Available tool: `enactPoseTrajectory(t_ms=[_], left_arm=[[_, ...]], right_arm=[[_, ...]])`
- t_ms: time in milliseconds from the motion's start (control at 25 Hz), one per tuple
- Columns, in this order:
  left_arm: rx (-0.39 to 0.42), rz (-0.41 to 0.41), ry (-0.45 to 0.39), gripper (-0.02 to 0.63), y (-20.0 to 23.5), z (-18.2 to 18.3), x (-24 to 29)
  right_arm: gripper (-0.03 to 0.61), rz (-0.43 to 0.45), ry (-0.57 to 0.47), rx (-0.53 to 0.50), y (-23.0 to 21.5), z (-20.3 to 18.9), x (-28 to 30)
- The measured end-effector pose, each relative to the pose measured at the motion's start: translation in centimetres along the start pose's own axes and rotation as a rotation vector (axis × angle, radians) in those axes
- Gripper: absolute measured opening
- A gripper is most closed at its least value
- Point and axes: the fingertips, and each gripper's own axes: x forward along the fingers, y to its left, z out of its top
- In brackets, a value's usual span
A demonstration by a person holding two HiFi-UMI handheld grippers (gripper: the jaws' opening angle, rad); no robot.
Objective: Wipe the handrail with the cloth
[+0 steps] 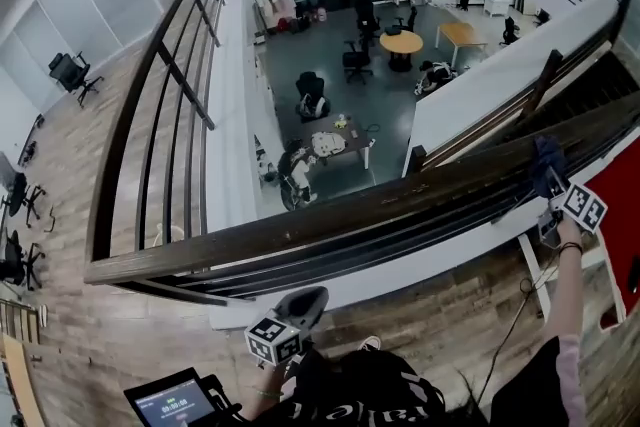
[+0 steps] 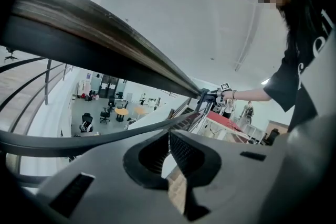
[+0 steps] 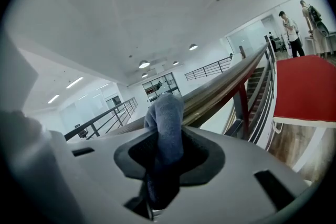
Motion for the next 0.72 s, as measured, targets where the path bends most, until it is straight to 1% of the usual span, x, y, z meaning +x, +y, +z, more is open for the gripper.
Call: enactPoseTrajectory(t_ms=[80, 160, 240, 360, 440, 560, 720], left_arm=[[-0.007, 0.009, -0.008, 0.000, 0.6, -0.1, -0.7], [-0.010, 0.012, -0.016, 0.000, 1.2, -0.4, -1.1], [-0.011, 0.015, -0.020, 0.000, 1.8, -0.9, -1.3], [-0.010, 0.012, -0.033, 0.000, 2.2, -1.5, -1.7], [-0.003, 0.012, -0.037, 0.000, 2.4, -1.7, -2.7], [-0.001, 0.021, -0.039, 0.000, 3.4, -1.7, -6.4], [-0.012, 0.049, -0.056, 0.000, 6.0, -0.3, -15.2]], right_arm=[[0.092, 0.020, -0.011, -0.021, 1.6, -0.4, -1.2], [0.092, 0.060, -0.016, -0.022, 3.3, -1.8, -2.4], [0.092, 0.090, -0.014, -0.030, 5.1, -3.9, -3.8], [0.092, 0.157, -0.016, 0.009, 7.9, -7.8, -5.7], [0.092, 0.181, -0.004, 0.024, 10.4, -10.5, -7.6], [0.092, 0.249, 0.025, 0.042, 16.3, -15.0, -10.5], [0.092, 0.279, 0.087, 0.003, 27.2, -20.9, -14.8]])
